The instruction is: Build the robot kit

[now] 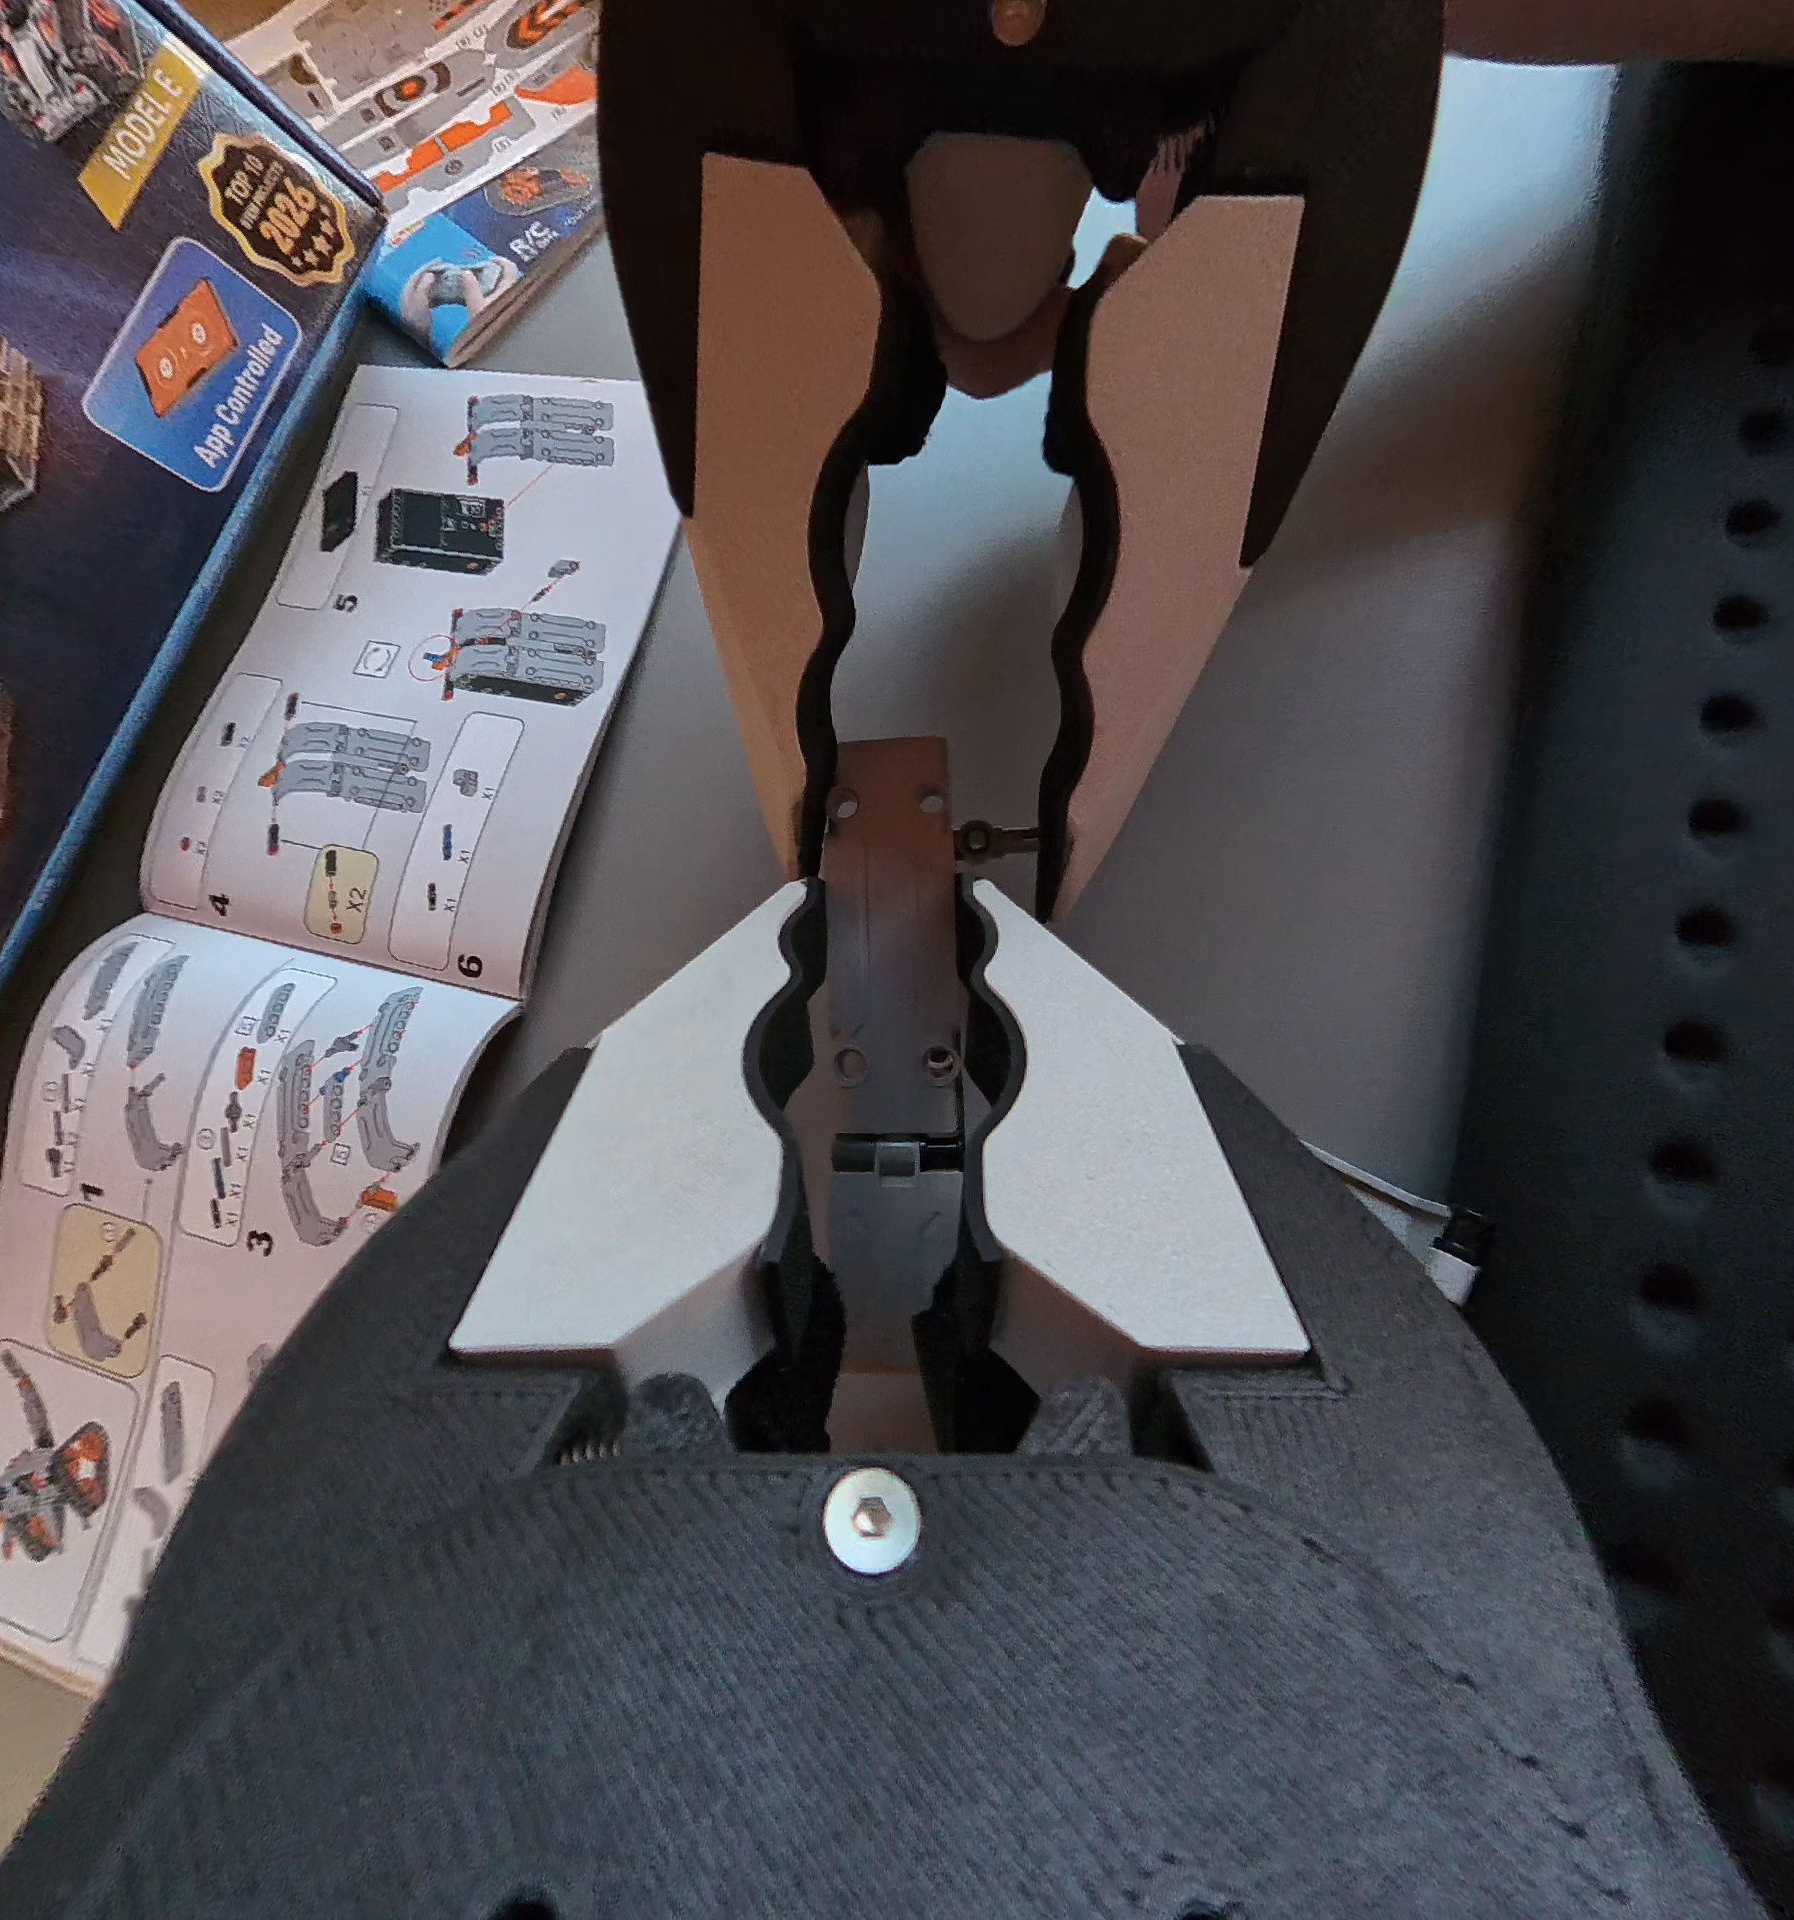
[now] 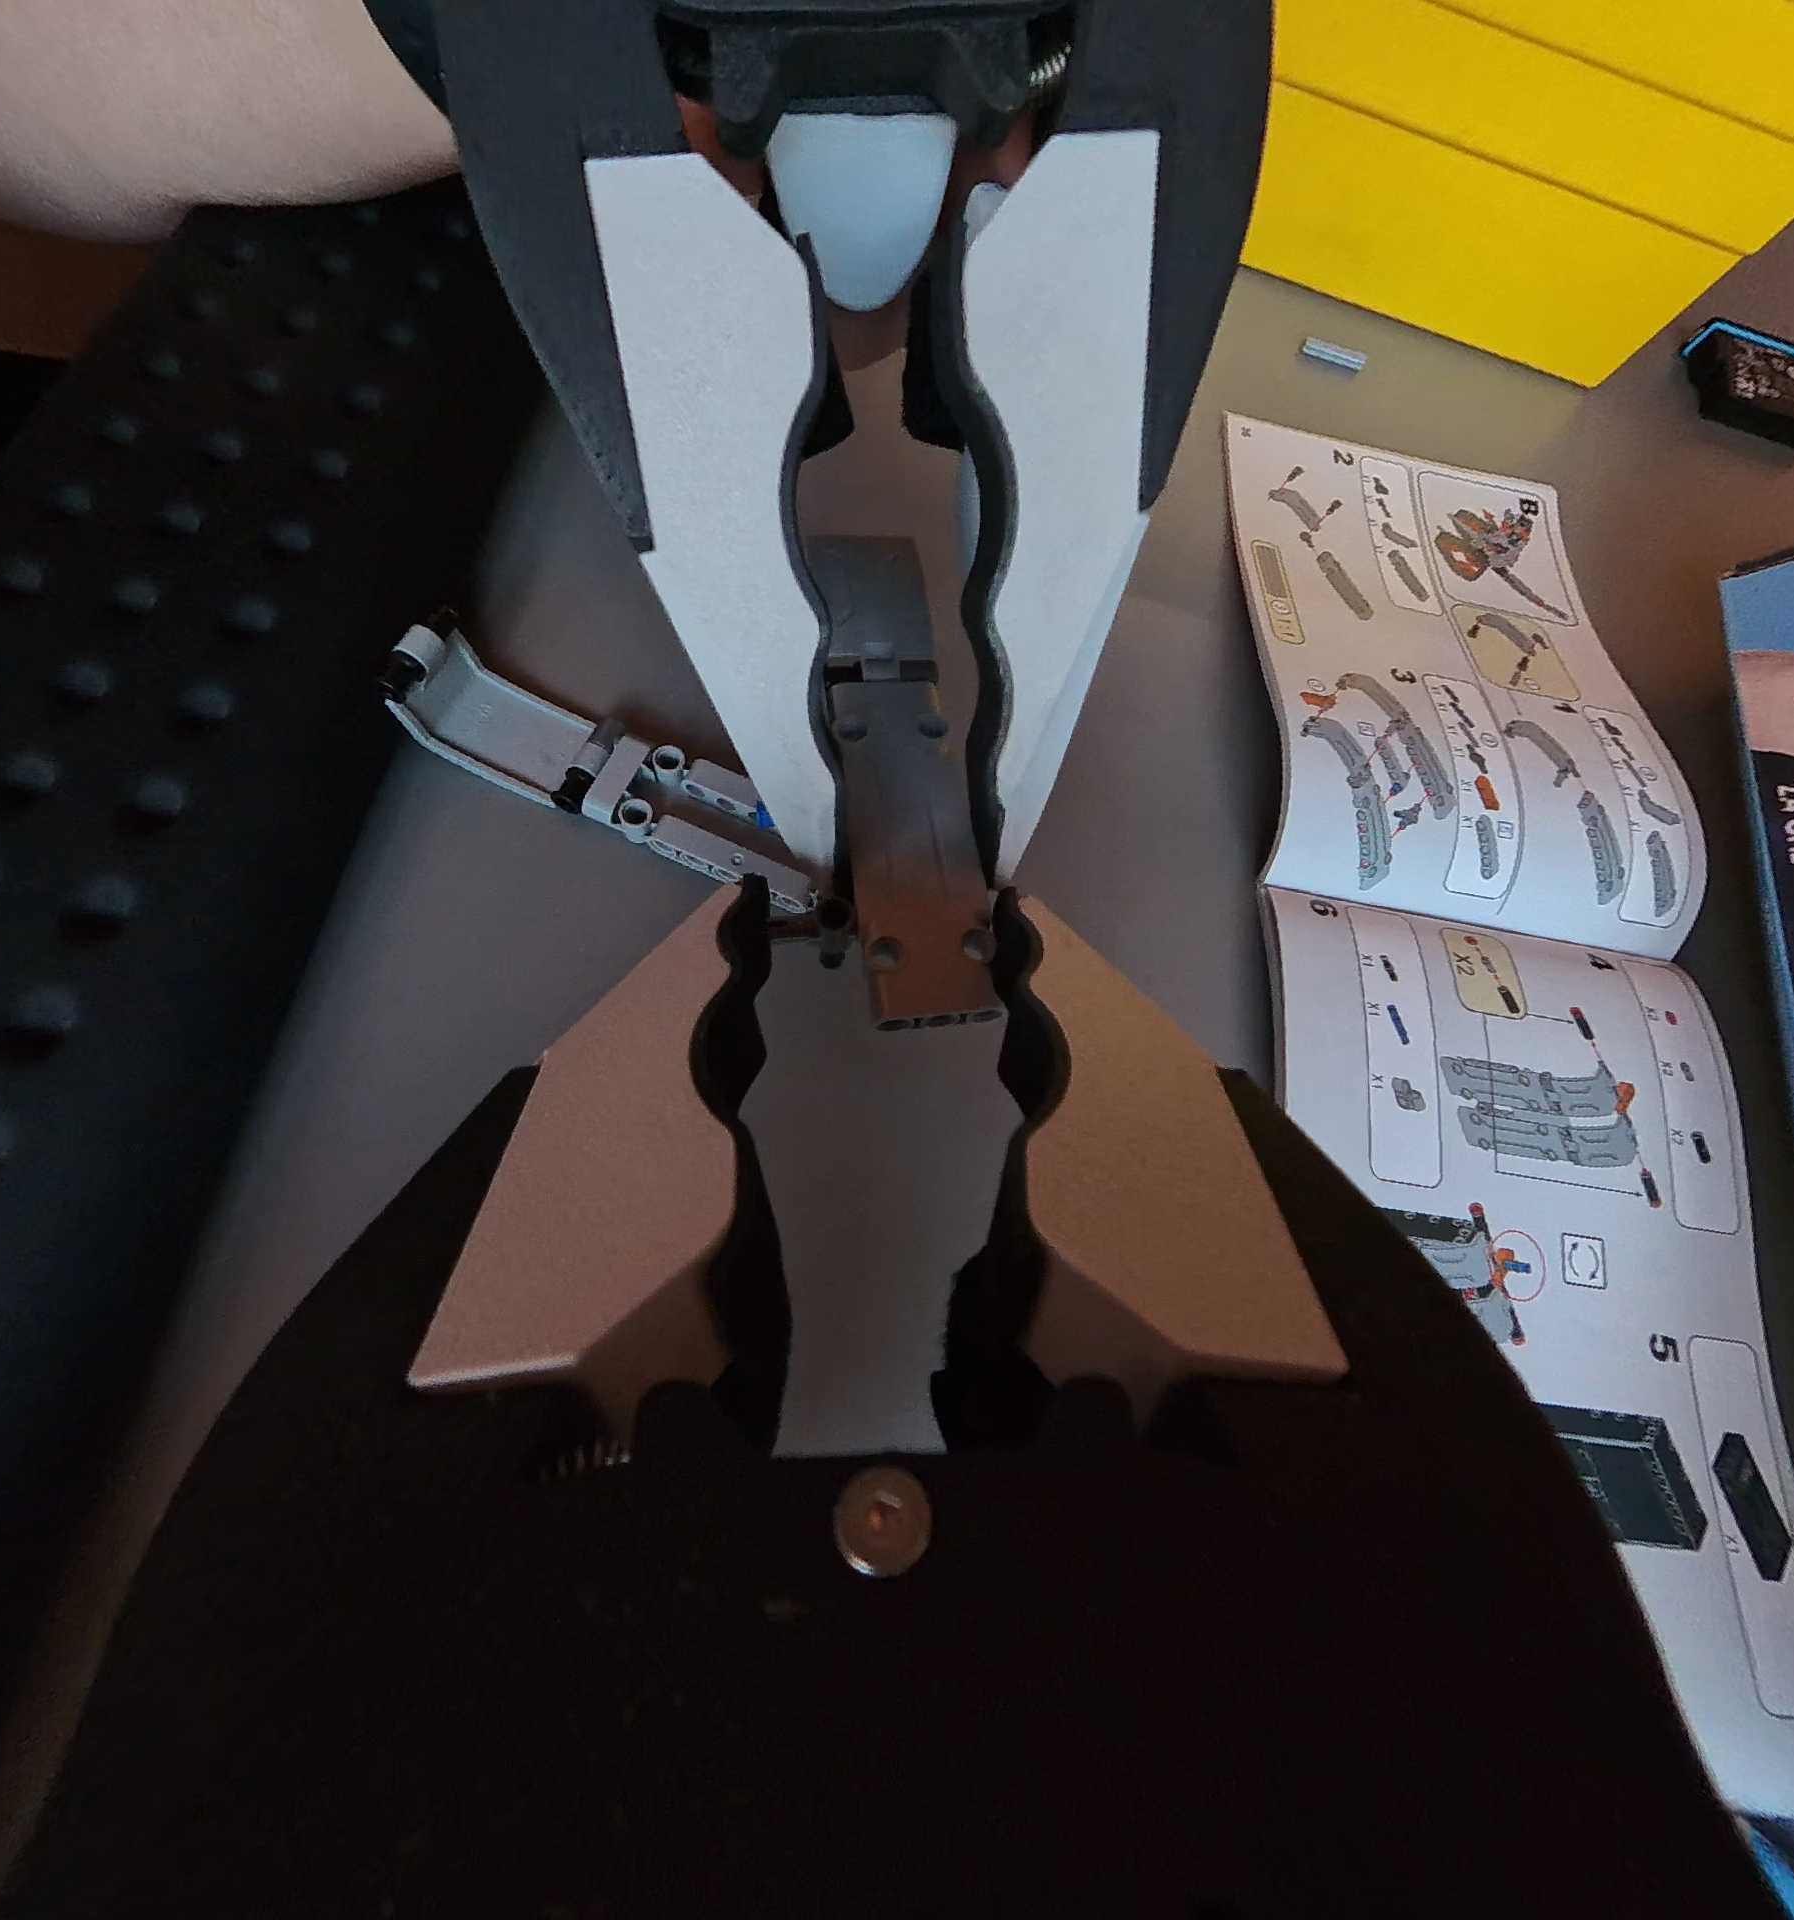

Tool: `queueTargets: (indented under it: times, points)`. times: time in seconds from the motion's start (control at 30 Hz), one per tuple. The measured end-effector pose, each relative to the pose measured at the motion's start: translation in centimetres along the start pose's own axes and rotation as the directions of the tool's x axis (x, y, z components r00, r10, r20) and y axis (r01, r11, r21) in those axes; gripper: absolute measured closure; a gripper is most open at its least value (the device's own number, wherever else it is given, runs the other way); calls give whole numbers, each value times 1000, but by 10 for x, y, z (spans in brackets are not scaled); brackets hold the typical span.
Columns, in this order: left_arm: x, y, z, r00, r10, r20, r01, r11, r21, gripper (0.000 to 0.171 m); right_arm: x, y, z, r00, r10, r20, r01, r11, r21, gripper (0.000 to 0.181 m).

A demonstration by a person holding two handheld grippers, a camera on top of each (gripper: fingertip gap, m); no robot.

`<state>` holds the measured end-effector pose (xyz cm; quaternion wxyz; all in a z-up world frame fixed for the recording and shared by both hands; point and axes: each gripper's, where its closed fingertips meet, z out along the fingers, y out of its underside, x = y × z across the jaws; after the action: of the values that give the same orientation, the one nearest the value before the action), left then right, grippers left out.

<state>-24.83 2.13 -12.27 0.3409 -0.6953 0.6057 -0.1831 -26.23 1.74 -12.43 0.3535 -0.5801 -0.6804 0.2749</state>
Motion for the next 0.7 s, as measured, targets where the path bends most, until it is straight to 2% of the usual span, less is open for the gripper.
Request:
queueTargets:
  times: [0.13, 0.2, 0.33, 0.57, 0.7]
  points:
    - [0, -6, -3, 1000, 3, 17, -4, 999, 54, 148, 1, -3, -6, 999, -19, -28, 21, 998, 52, 138]
    - [-3, -7, -9, 999, -48, 1, 48, 995, 89, 137, 3, -5, -12, 996, -48, -69, 53, 996, 77, 138]
    - [-3, -14, -22, 988, -116, -105, 135, 973, 186, 133, 1, -12, -23, 992, -74, -105, 86, 989, 121, 138]
    - [11, -25, -35, 915, -190, -356, 292, 920, 260, 141, -4, -25, -25, 952, -232, -200, 252, 965, 77, 138]
    - [9, -27, -37, 877, -231, -421, 364, 892, 269, 156, -8, -31, -23, 924, -303, -236, 324, 944, 58, 138]
